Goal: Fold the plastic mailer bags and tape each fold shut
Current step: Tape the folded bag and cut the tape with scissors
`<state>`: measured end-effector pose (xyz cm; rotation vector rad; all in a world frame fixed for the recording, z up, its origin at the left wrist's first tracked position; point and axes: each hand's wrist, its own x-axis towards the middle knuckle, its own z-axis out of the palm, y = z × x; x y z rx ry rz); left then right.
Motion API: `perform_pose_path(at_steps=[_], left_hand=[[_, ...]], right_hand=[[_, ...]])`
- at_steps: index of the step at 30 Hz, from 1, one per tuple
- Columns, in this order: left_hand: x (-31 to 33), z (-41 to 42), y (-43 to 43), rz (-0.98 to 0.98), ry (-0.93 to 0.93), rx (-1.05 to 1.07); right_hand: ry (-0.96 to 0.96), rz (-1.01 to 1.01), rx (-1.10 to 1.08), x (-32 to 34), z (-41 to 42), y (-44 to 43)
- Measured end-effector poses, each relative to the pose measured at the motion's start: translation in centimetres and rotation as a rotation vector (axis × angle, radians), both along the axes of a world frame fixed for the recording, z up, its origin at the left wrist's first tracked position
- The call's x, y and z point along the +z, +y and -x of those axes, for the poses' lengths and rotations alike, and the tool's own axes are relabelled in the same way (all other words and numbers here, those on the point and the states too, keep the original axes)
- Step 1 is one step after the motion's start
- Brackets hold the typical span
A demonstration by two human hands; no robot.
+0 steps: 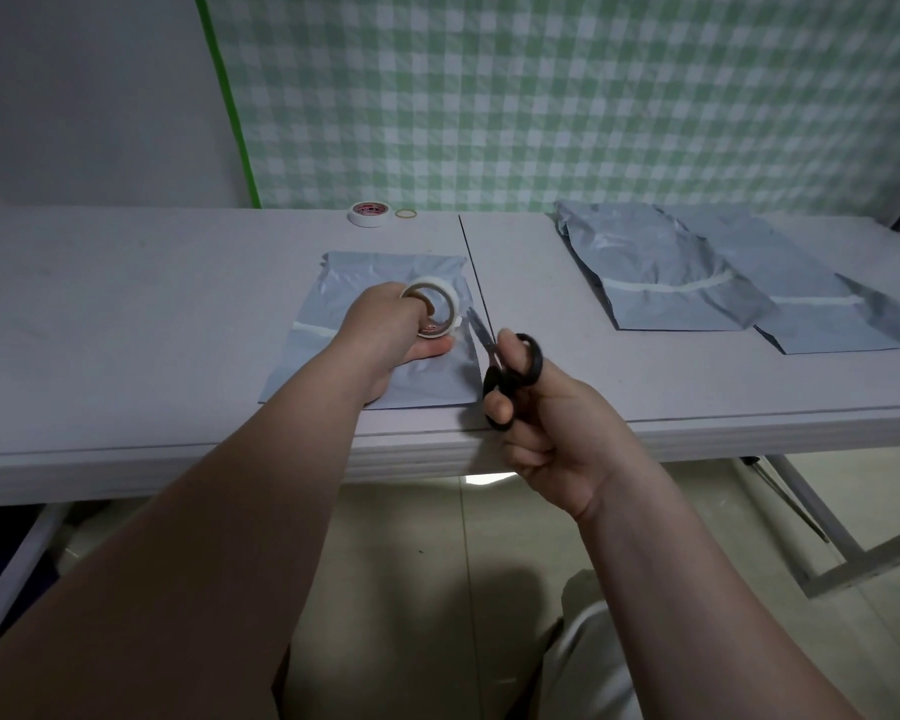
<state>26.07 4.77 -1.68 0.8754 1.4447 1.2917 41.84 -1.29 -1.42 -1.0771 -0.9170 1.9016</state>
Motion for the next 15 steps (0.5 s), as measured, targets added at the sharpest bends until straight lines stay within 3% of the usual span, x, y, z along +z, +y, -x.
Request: perform_pose_path(at_steps=[3,5,11,15], left_hand=[[-0.1,0.1,0.2,0.000,-0.009,0.039],[-0.1,0.0,0.2,-0.003,0.008,0.059],[1.5,0.5,-0.6,-0.020,-0.095,0.052],[3.4,2.0,-1.4,-0.087,-0.176,0.121]], right_hand=[[-0.007,-0.039,-0.003,0.9,-0.8,0.2],[-0.138,-0.105,-0.045,1.6,-1.1,0.4],[-1.076,-0.529,-0.226,1.1,-1.3,2.7],[-1.430,-0.658,-0.198,0.9,-0.7,4.1]])
